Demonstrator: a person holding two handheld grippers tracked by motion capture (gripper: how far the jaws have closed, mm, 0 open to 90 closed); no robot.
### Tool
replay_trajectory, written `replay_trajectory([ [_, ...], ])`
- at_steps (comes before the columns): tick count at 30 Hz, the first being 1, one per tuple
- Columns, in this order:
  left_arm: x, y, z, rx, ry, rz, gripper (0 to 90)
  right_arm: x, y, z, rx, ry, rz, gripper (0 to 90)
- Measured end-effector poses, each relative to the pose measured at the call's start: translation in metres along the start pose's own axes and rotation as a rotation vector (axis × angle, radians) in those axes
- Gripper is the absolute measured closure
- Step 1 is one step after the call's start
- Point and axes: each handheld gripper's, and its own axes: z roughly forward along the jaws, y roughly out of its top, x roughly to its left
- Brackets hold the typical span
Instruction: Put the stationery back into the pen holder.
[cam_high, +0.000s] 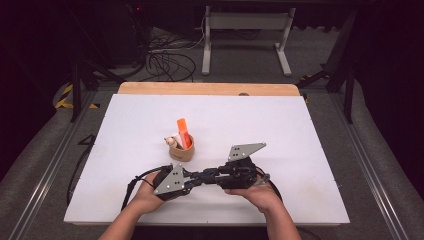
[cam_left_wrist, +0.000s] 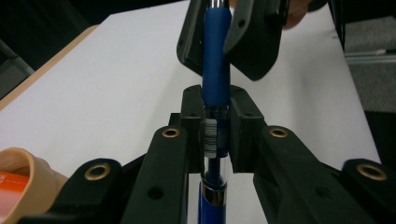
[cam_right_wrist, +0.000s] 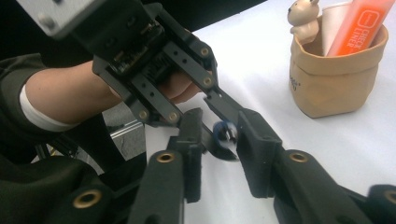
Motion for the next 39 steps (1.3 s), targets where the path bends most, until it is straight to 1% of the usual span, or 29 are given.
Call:
replay_trajectory([
  [4,0.003,0.0,-0.003,-0.013,0.014,-0.024,78.7,-0.002,0.0,-0.002,-0.023,-0.009,0.007,65.2],
  [8,0.008,-0.001,-0.006,-0.035,0.048,-0.069,78.7,-0.002,0.001,-0.009,-0.067,-0.02,-0.002,62.7],
  [9,0.009,0.0,-0.007,-0.041,0.062,-0.08,78.8,-0.002,0.001,-0.011,-0.079,-0.029,-0.008,61.3],
  [10,0.01,0.0,-0.009,-0.06,0.072,-0.105,78.7,-0.003,0.001,-0.014,-0.091,-0.043,-0.013,59.7],
  [12,0.014,0.0,-0.011,-0.078,0.09,-0.126,78.7,-0.004,0.001,-0.018,-0.114,-0.069,-0.018,56.8],
  [14,0.017,0.0,-0.014,-0.101,0.101,-0.156,78.7,-0.005,0.0,-0.02,-0.126,-0.109,-0.033,52.1],
  [15,0.019,0.0,-0.015,-0.107,0.109,-0.162,78.7,-0.005,0.0,-0.021,-0.13,-0.126,-0.04,49.2],
  [16,0.021,0.0,-0.017,-0.113,0.114,-0.172,78.7,-0.006,-0.001,-0.022,-0.131,-0.127,-0.046,46.2],
  [17,0.022,0.001,-0.017,-0.12,0.116,-0.181,78.7,-0.006,-0.001,-0.023,-0.132,-0.137,-0.052,44.8],
  [18,0.024,0.001,-0.019,-0.125,0.127,-0.18,78.7,-0.007,-0.001,-0.024,-0.131,-0.143,-0.057,43.4],
  [20,0.027,0.001,-0.02,-0.145,0.141,-0.206,78.7,-0.007,-0.001,-0.025,-0.128,-0.163,-0.07,41.2],
  [21,0.028,0.002,-0.021,-0.151,0.143,-0.21,78.7,-0.007,-0.002,-0.025,-0.129,-0.174,-0.071,40.0],
  [22,0.031,0.002,-0.022,-0.164,0.147,-0.223,78.7,-0.007,-0.002,-0.026,-0.131,-0.18,-0.071,39.6],
  [24,0.035,0.002,-0.023,-0.189,0.156,-0.235,78.7,-0.008,-0.002,-0.027,-0.14,-0.194,-0.079,39.2],
  [26,0.04,0.002,-0.025,-0.201,0.163,-0.251,78.7,-0.008,-0.002,-0.029,-0.149,-0.211,-0.084,39.0],
  [28,0.044,0.002,-0.026,-0.214,0.167,-0.269,78.7,-0.008,-0.002,-0.032,-0.16,-0.218,-0.087,39.0],
  [31,0.048,0.004,-0.027,-0.22,0.169,-0.28,78.7,-0.009,-0.002,-0.036,-0.176,-0.232,-0.091,38.8],
  [32,0.05,0.005,-0.027,-0.23,0.173,-0.28,78.7,-0.009,-0.002,-0.037,-0.18,-0.233,-0.089,38.7],
  [33,0.051,0.006,-0.028,-0.225,0.171,-0.284,78.7,-0.009,-0.003,-0.038,-0.183,-0.238,-0.086,38.5],
  [35,0.053,0.007,-0.027,-0.233,0.176,-0.284,78.7,-0.01,-0.003,-0.04,-0.188,-0.246,-0.087,37.8],
  [38,0.057,0.008,-0.026,-0.25,0.181,-0.303,78.7,-0.011,-0.003,-0.042,-0.195,-0.268,-0.092,36.6],
  [39,0.058,0.008,-0.027,-0.249,0.182,-0.308,78.7,-0.011,-0.004,-0.042,-0.197,-0.273,-0.096,36.5],
])
